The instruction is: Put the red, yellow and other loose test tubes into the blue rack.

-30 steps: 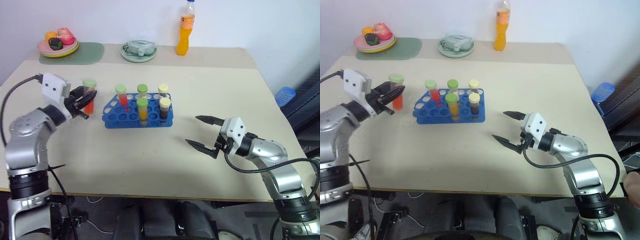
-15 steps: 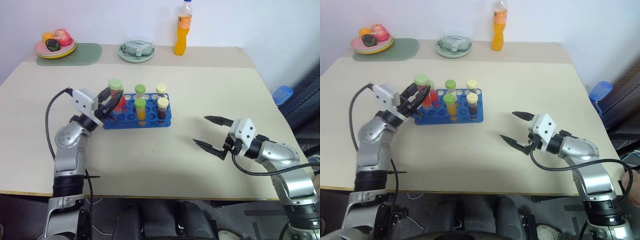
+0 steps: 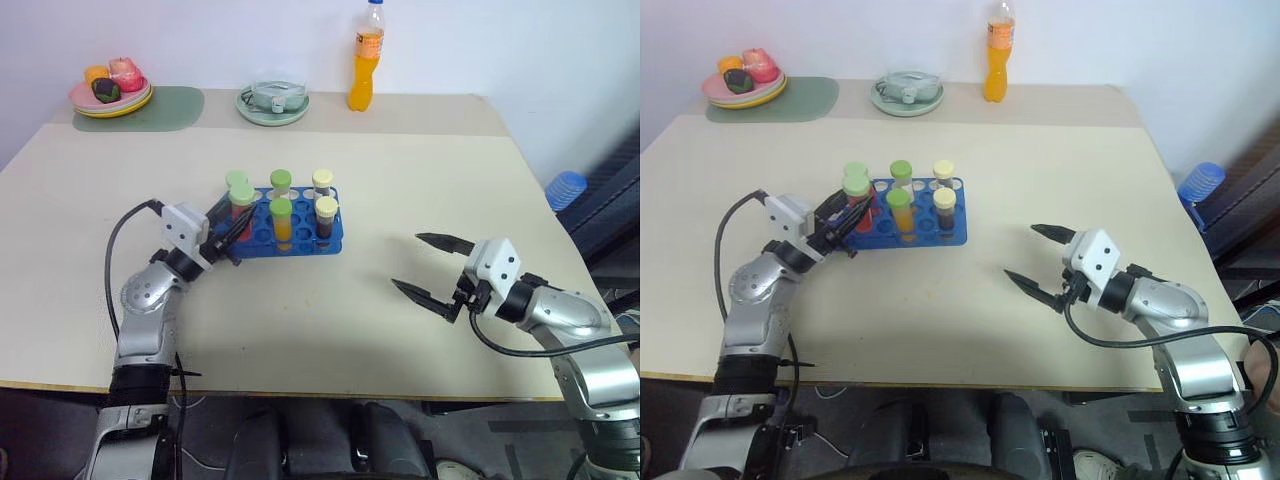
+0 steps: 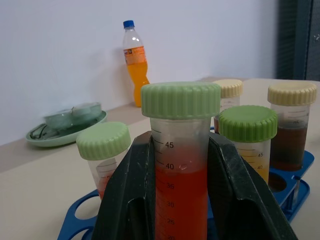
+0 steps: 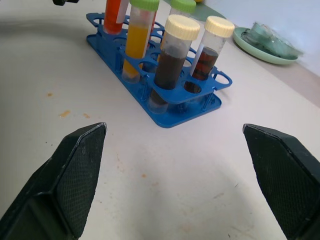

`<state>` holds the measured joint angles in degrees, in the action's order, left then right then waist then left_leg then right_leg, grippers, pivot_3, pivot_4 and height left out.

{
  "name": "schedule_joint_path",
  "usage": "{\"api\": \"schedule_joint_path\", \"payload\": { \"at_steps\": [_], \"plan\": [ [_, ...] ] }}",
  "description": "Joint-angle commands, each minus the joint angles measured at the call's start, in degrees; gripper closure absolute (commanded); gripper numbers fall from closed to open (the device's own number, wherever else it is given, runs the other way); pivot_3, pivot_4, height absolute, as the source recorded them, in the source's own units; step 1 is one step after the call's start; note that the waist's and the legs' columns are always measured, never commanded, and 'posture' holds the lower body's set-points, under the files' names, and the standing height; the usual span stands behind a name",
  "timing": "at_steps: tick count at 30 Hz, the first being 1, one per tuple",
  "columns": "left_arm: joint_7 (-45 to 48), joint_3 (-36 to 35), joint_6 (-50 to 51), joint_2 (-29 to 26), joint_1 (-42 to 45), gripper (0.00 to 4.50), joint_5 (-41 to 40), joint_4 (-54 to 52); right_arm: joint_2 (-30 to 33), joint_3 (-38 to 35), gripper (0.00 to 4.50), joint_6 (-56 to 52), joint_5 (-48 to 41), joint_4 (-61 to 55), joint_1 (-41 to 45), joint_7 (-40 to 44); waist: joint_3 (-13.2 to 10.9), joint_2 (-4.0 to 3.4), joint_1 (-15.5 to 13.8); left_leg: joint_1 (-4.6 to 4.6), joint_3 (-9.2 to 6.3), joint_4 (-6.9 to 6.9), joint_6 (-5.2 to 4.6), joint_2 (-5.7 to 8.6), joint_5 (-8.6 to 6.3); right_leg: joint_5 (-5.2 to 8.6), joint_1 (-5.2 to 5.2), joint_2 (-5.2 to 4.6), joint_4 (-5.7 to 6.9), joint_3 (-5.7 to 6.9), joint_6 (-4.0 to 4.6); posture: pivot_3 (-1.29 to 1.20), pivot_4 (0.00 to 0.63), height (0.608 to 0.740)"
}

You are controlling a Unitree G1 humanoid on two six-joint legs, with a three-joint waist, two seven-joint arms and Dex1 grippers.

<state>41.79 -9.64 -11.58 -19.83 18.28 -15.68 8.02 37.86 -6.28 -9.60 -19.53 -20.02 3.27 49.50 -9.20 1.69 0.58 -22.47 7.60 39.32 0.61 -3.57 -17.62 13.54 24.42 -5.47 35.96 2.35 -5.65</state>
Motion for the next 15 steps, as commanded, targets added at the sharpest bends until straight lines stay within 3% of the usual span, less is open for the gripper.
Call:
{"api": "schedule_joint_path", "payload": {
  "at_steps": [1, 3, 6, 10, 11, 15],
  "plan": [
    [0.62, 1.11, 0.55, 0.13, -0.32, 3.49, -1.38, -0.63, 0.72, -1.95, 0.0, 1.21, -0.87, -1.08, 0.05, 0.13, 0.0, 0.0, 0.0, 0.0, 0.0, 0.0, 0.0, 0.0, 0.0, 0.0, 0.0, 0.0, -0.01, 0.0, 0.0, 0.0, 0.15, 0.74],
    [1.34, 0.76, 1.85, 0.86, -0.07, 3.49, -3.5, -0.19, 0.61, -1.82, 0.0, 1.54, -0.75, -0.68, 0.09, 0.23, 0.0, 0.0, -0.01, 0.0, 0.0, 0.0, 0.0, 0.0, 0.0, 0.0, 0.0, 0.0, -0.02, 0.0, 0.0, 0.0, 0.15, 0.74],
    [2.56, 1.06, 3.22, 0.75, -0.09, 2.28, -4.86, -0.49, 0.48, -1.62, 0.0, 1.85, -0.66, -0.25, 0.29, 0.31, 0.0, 0.0, -0.04, 0.0, 0.0, 0.0, 0.0, 0.0, 0.0, 0.0, 0.0, 0.0, -0.02, 0.0, 0.0, 0.0, 0.15, 0.74],
    [-1.88, 1.69, 5.75, -0.18, -0.01, 0.24, -1.22, -2.48, 0.35, -1.61, 0.0, 2.13, -0.67, 0.0, 0.19, 0.43, 0.0, 0.0, -0.05, -0.01, 0.0, 0.0, 0.0, 0.01, 0.0, 0.0, -0.01, 0.0, -0.03, 0.0, 0.0, 0.0, 0.15, 0.74],
    [-2.95, 1.85, 7.25, -0.61, -0.03, 0.03, -0.54, -2.99, 0.34, -1.64, 0.0, 2.24, -0.68, 0.05, 0.09, 0.45, 0.0, 0.0, -0.04, -0.02, -0.01, 0.0, 0.0, 0.01, 0.0, 0.0, -0.01, 0.0, -0.03, 0.0, 0.0, 0.0, 0.15, 0.74],
    [-1.14, 1.28, 10.09, -2.07, -0.76, 0.03, -3.83, -6.82, -0.11, -1.55, 0.0, 2.61, -0.98, 0.6, -0.03, 0.32, 0.0, 0.0, 0.08, 0.0, -0.01, -0.02, -0.25, -0.01, -0.14, 0.0, -0.01, 0.01, -0.02, 0.0, 0.0, 0.0, 0.15, 0.74]
  ]
}}
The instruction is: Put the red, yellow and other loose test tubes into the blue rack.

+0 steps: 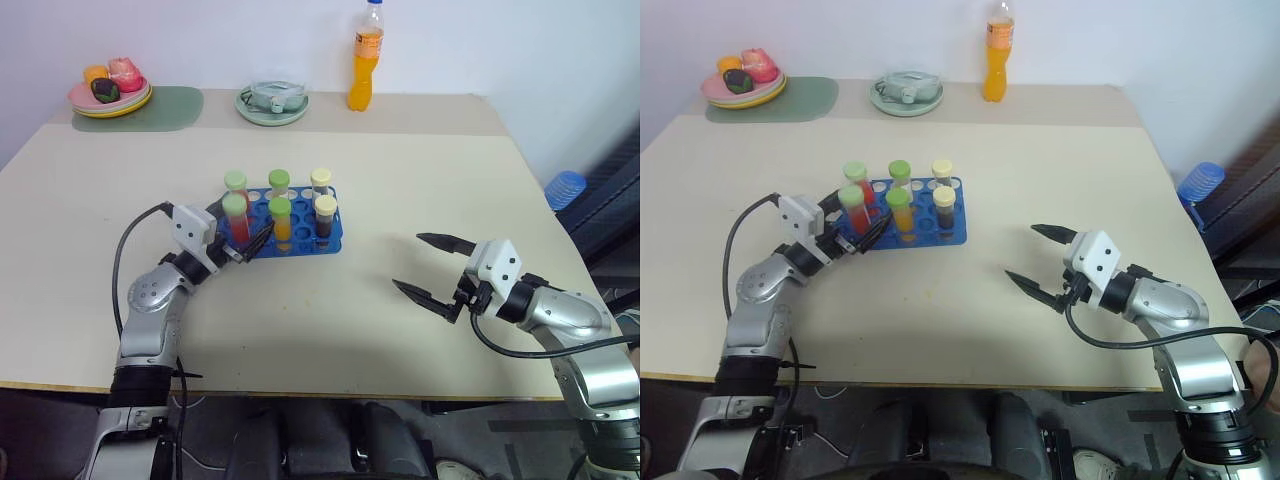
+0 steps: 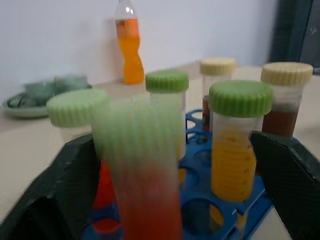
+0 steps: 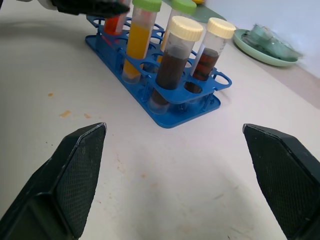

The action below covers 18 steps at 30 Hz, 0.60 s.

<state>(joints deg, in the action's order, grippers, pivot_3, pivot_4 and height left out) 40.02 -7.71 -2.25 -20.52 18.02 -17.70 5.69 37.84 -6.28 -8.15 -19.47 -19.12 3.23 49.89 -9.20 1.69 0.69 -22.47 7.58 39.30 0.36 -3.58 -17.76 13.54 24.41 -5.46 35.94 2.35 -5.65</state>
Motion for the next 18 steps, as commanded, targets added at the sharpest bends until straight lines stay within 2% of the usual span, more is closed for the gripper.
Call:
{"api": "schedule_joint_path", "payload": {
  "at_steps": [1, 6, 9, 18],
  "plan": [
    [0.72, -0.72, 0.65, -1.97, -0.69, 0.03, -1.45, -4.98, -0.37, -1.54, 0.0, 1.13, -1.22, -0.25, -0.01, -0.28, 0.0, 0.0, -0.02, 0.0, 0.0, 0.0, 0.0, 0.0, 0.0, 0.0, 0.0, 0.0, 0.0, 0.0, 0.0, 0.0, 0.15, 0.74],
    [3.57, -2.6, 3.33, -5.5, -3.26, 0.03, -4.6, -7.7, -1.0, -1.42, 0.0, 1.71, -0.96, 0.2, -0.29, -0.47, 0.0, 0.0, -0.03, 0.01, 0.01, 0.0, 0.01, 0.0, 0.01, 0.0, 0.0, 0.0, 0.0, 0.0, 0.0, 0.0, 0.15, 0.74],
    [2.7, -4.16, 3.41, -9.31, -6.71, 0.03, -2.41, -9.81, -1.2, -2.17, 0.0, 1.61, -1.4, -0.18, -1.09, -1.07, -0.01, -0.02, 0.08, 0.02, 0.01, -0.03, 0.01, -0.03, 0.0, 0.01, 0.01, 0.0, 0.0, 0.0, 0.02, 0.0, 0.15, 0.74],
    [12.01, -11.07, 8.2, -18.56, -16.23, 0.03, -10.35, -11.79, -0.64, -7.24, 0.0, -1.15, -4.98, -3.94, -5.45, -3.54, -0.02, -0.03, -0.05, 0.02, 0.02, -0.05, -0.01, -0.03, -0.01, 0.02, 0.01, -0.02, -0.02, 0.0, 0.04, 0.0, 0.15, 0.74]
  ]
}}
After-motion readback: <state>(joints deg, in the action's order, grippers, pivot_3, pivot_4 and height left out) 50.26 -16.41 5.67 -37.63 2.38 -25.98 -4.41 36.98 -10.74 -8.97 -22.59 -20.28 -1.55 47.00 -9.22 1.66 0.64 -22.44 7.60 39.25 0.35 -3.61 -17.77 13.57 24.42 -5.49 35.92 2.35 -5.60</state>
